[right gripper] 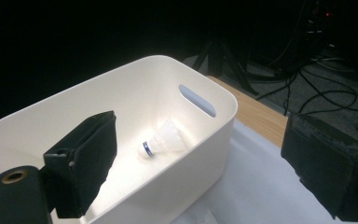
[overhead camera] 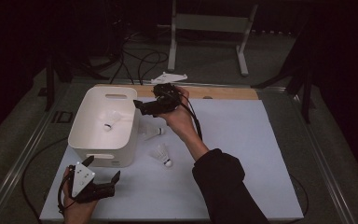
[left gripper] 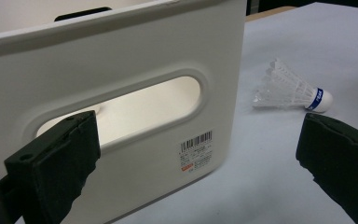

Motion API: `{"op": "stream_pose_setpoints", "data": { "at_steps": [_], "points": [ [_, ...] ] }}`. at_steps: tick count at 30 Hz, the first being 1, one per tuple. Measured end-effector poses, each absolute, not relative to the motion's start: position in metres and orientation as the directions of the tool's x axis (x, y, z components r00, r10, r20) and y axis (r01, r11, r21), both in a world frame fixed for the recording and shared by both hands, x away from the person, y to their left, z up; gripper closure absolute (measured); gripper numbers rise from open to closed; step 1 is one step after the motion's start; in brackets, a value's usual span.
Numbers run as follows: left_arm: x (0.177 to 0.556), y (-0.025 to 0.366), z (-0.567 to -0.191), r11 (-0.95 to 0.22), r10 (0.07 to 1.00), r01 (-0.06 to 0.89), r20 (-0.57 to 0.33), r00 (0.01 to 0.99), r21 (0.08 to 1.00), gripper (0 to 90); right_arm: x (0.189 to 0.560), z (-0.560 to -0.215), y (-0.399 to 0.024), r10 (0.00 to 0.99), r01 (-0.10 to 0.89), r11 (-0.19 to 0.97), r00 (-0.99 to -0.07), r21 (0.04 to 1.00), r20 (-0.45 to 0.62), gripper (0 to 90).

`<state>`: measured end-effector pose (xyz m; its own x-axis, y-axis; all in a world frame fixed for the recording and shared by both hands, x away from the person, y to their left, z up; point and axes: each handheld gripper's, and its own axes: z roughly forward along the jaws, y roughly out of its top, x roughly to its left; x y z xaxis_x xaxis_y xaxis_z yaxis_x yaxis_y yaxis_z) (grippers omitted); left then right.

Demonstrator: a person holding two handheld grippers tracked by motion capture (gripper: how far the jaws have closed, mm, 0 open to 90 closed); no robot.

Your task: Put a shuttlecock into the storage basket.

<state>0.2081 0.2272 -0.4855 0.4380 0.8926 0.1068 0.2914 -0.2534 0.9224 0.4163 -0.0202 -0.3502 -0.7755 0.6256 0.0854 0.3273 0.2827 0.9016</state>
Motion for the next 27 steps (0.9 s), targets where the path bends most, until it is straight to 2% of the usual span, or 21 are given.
{"op": "stream_pose_setpoints", "data": {
  "at_steps": [27],
  "points": [
    [0.208, 0.227, -0.486, -0.253, 0.893, 0.291, 0.106, 0.438, 0.923, 0.2, 0.423, -0.377, -0.025, 0.653, 0.37, 0.323, -0.754, 0.871, 0.078, 10.1]
  ]
}}
